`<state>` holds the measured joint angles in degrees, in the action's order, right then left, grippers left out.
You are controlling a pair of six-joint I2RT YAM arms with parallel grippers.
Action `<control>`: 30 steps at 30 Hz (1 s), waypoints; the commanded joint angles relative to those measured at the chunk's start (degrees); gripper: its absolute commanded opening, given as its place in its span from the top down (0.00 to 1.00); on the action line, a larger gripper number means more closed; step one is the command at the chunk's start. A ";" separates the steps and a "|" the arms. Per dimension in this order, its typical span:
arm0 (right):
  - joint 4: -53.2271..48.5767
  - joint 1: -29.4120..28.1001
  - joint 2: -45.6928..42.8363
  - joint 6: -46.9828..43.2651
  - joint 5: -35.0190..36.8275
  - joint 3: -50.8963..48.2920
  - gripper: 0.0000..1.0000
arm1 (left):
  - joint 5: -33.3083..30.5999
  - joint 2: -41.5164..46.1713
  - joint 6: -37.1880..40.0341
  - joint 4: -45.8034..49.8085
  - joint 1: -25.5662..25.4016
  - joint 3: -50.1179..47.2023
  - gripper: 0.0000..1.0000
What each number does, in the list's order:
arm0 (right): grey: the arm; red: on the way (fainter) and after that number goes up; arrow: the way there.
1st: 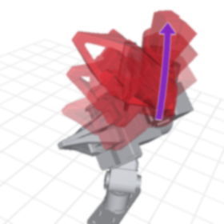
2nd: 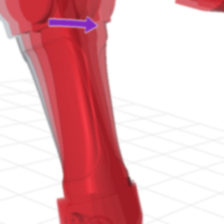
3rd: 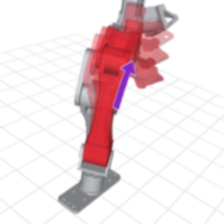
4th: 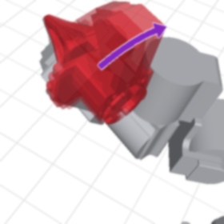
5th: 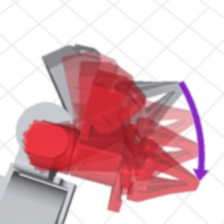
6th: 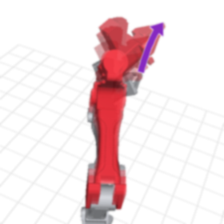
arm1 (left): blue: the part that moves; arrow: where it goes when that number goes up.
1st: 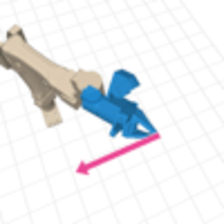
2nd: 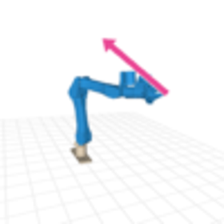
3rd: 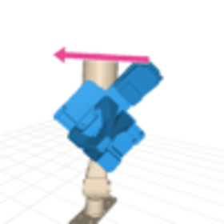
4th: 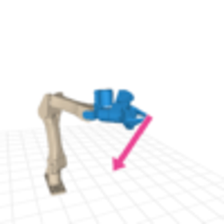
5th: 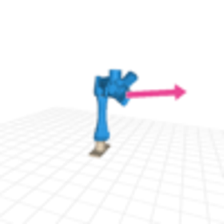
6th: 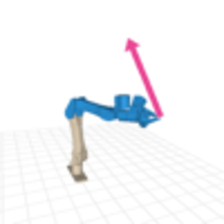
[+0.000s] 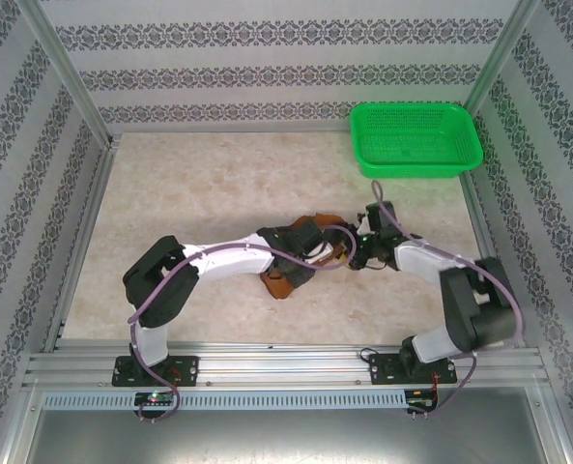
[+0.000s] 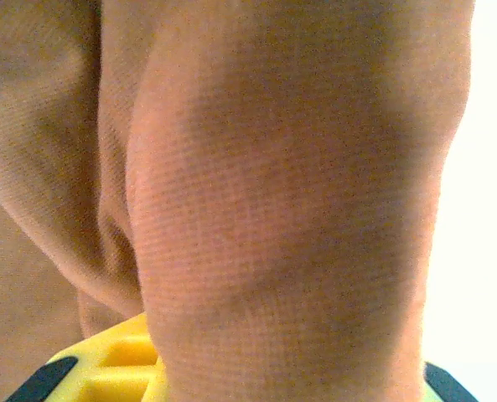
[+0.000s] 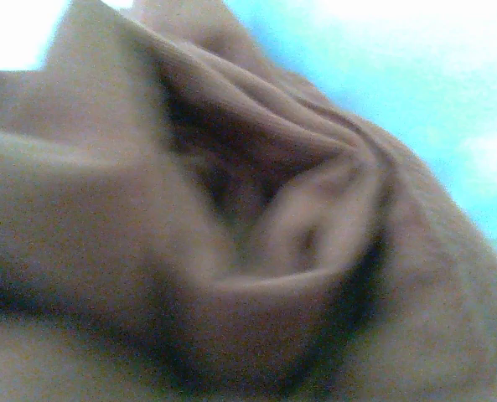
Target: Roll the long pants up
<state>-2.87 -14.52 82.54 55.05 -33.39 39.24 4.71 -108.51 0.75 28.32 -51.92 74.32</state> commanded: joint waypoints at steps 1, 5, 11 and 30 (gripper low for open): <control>-13.54 1.47 -8.70 -8.99 1.82 9.91 0.20 | 30.19 -4.82 -5.50 4.40 1.93 -1.72 1.00; -22.08 4.45 -12.38 -11.94 1.53 14.69 0.02 | 47.14 -5.94 -9.67 -0.26 6.61 -1.56 1.00; -28.49 4.69 -13.97 -14.76 0.66 13.42 0.03 | 66.88 -10.92 -30.31 -25.18 11.48 -6.24 0.99; -34.45 3.72 -7.80 -17.18 9.00 6.04 0.02 | 70.29 -26.23 -50.44 -49.32 15.57 -7.81 1.00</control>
<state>-36.01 -10.07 74.22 38.72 -27.18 46.85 81.01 -128.35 -45.54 -27.09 -37.06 69.23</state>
